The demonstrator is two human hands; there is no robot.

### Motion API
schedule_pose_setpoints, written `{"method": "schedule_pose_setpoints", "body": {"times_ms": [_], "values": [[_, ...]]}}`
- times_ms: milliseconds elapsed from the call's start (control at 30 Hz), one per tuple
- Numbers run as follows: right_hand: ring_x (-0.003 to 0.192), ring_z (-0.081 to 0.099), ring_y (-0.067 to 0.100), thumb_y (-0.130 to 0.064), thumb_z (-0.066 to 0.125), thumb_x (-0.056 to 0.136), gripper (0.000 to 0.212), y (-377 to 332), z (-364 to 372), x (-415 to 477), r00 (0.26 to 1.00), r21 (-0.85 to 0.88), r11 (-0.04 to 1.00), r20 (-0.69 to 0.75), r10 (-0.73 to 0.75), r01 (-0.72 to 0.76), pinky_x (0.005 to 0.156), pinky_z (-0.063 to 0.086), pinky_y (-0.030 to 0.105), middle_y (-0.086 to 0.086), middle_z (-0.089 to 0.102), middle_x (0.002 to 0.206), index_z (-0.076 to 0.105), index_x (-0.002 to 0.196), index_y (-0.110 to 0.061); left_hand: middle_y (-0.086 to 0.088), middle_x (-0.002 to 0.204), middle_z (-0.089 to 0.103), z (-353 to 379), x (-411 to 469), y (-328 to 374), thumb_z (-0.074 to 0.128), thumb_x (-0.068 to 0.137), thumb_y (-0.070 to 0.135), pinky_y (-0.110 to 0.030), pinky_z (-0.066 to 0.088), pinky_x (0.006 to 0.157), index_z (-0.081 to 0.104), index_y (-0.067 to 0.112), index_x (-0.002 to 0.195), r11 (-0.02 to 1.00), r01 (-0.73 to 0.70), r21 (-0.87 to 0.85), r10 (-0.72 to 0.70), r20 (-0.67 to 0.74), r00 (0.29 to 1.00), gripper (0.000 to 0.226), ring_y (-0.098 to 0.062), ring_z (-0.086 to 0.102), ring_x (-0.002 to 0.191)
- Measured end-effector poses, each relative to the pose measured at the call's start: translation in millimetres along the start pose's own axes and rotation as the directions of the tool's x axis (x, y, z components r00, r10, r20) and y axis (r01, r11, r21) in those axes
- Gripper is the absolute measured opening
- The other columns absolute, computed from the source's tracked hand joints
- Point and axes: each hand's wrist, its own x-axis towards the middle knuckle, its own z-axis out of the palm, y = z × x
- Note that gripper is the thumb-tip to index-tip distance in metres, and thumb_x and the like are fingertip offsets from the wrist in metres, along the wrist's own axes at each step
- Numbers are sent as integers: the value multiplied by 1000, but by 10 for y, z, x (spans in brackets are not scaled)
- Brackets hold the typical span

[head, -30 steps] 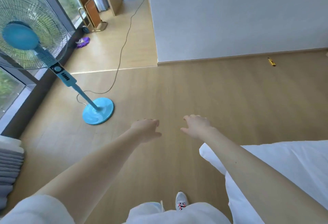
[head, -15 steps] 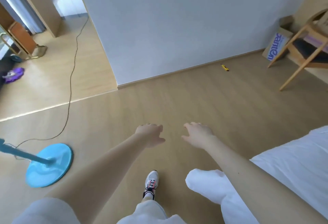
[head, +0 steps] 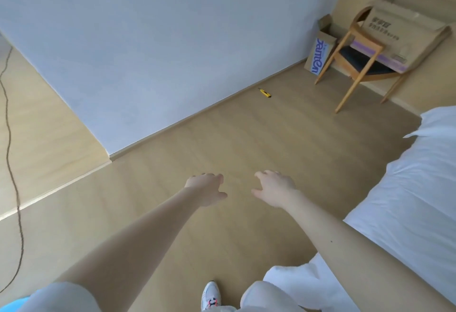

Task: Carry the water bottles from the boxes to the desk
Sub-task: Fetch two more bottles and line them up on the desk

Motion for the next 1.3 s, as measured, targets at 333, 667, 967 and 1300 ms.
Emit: {"method": "schedule_pose_setpoints", "body": {"times_ms": [333,667,967,1300], "values": [[128,42,28,-43,41,100,49,697,-318,777,996,72,994,21,86,-88,98,40,40,7,45,140,39,141,-16,-1,134,52,-577,1068,434,48,96,44,-33,37,94,40,22,140,987,-105,123,99,53,994,50,-22,46,126],[124,48,27,-43,41,101,48,2045,-953,1525,985,174,974,-65,159,-145,98,43,41,7,50,136,40,140,-16,1,133,52,-1482,2259,1362,47,97,44,-34,36,96,39,22,141,962,-148,227,142,45,989,50,-20,45,126],[124,49,27,-43,41,101,52,3006,-915,1516,946,331,901,-67,317,-279,93,47,40,7,49,139,36,145,-16,1,130,54,-1838,3030,2285,46,97,42,-35,38,97,40,23,139,887,-299,351,281,101,954,47,-22,48,123],[127,44,29,-40,41,99,49,4049,-1004,1744,842,432,757,11,539,-491,98,42,42,8,48,140,39,142,-16,0,134,53,-2026,4097,3343,47,97,44,-36,38,98,41,23,138,721,-522,455,483,211,850,47,-23,48,125]]}}
